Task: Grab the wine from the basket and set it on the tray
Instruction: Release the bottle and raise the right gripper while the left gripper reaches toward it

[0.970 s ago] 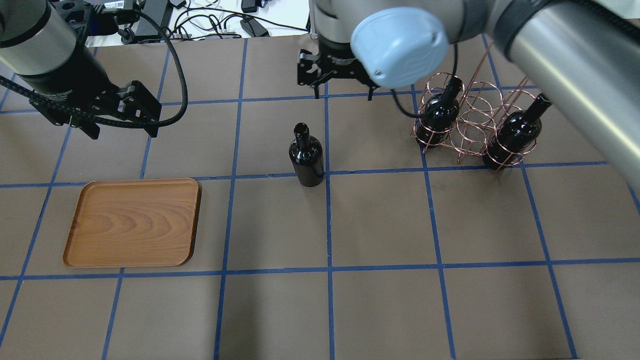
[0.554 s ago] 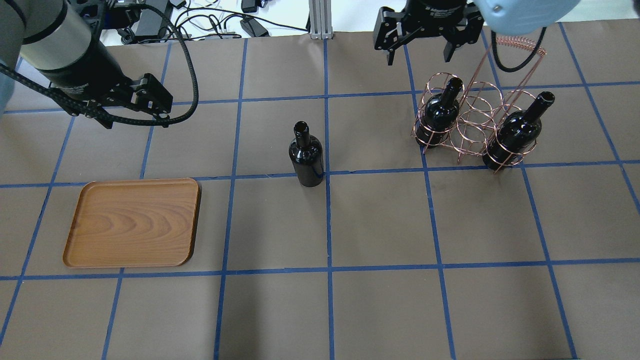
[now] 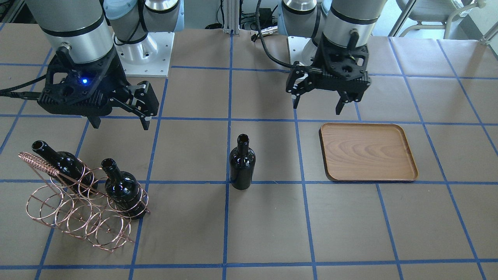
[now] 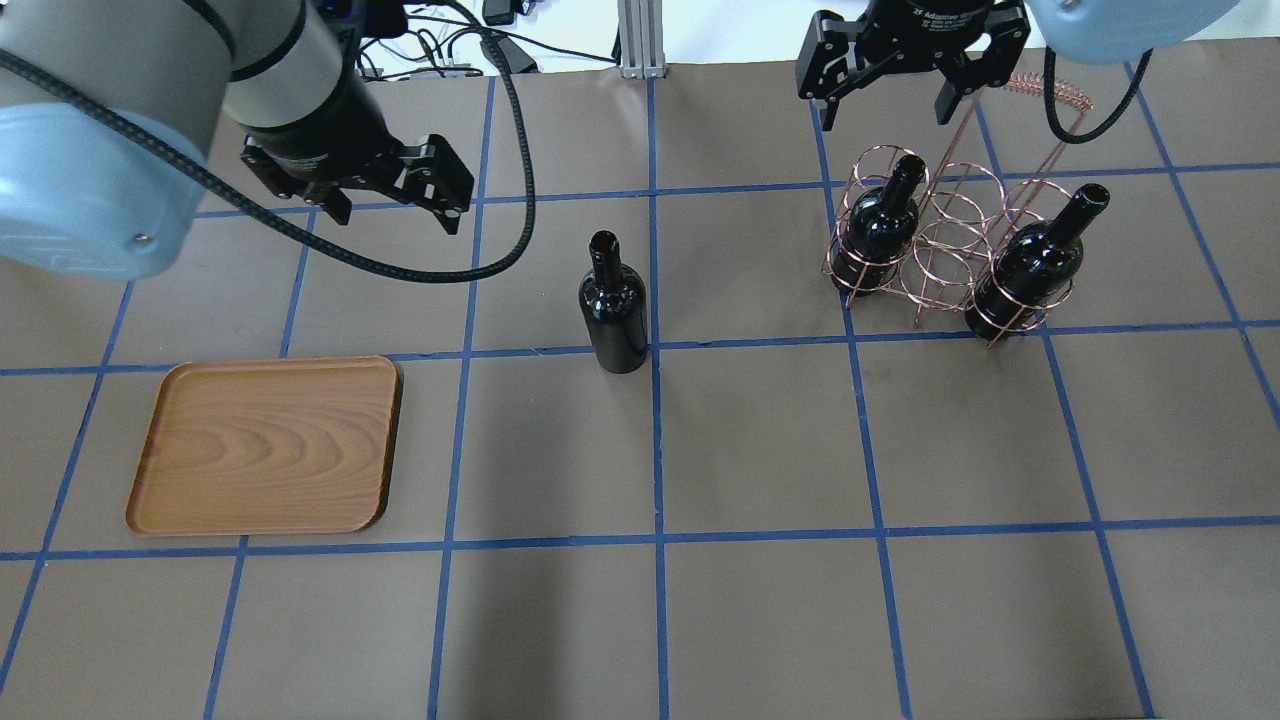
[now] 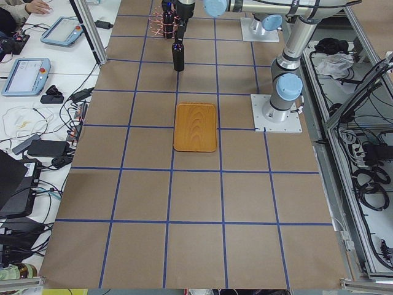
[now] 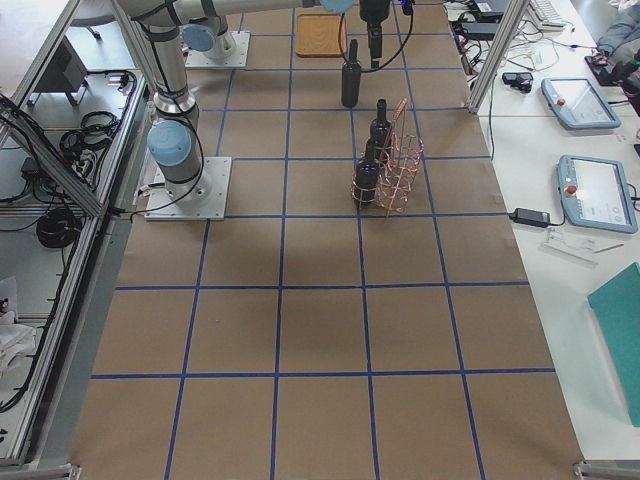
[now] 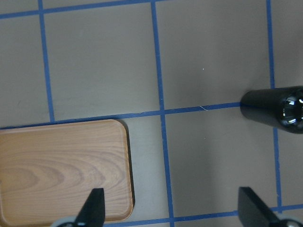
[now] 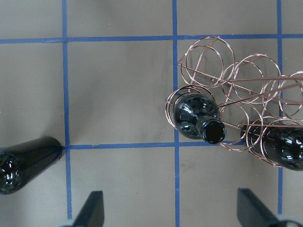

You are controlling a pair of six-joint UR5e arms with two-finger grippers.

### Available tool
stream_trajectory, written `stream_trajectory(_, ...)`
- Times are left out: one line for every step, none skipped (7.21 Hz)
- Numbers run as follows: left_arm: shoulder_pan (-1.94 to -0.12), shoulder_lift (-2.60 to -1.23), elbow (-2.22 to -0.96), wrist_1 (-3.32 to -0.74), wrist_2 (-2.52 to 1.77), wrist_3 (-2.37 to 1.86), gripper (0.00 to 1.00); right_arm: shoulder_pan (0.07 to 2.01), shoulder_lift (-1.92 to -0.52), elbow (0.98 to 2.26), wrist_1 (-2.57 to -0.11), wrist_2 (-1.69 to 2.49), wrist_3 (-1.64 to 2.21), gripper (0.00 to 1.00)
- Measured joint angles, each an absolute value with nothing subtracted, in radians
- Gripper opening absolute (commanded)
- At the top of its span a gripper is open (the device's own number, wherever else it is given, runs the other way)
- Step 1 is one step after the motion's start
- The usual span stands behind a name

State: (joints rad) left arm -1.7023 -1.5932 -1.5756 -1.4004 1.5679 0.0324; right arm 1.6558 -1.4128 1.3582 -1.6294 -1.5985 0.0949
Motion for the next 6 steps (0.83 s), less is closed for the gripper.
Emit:
stream_trajectory(-1.759,-1.624,-1.549,-1.387,1.567,0.004,1.00,1.654,-1.414,1.363,-1.629,-1.596,0.095,1.00)
stream_trajectory(-1.808,-1.657,-1.532,-1.358,1.563,-0.017,1.00,1.653,-1.414,1.365,-1.629,-1.594,0.095,1.00)
stream_trajectory(-1.845,-1.691,-1.525,-1.318,1.552,-0.036,1.00,1.652,-1.414,1.366,-1.629,-1.594,0.095,1.00)
stream_trajectory(-1.873,-1.730,-1.523,-1.276,1.537,-0.063,1.00,1.652,-1.414,1.366,-1.629,-1.595,0.095,1.00)
stream_trajectory(-1.901,-1.766,-1.522,-1.249,1.532,-0.083,1.00,1.652,-1.414,1.367,-1.629,-1.595,0.095,1.00)
stream_trajectory(-1.924,-1.800,-1.521,-1.240,1.534,-0.087,1.00,1.652,-1.414,1.369,-1.629,-1.595,0.095,1.00)
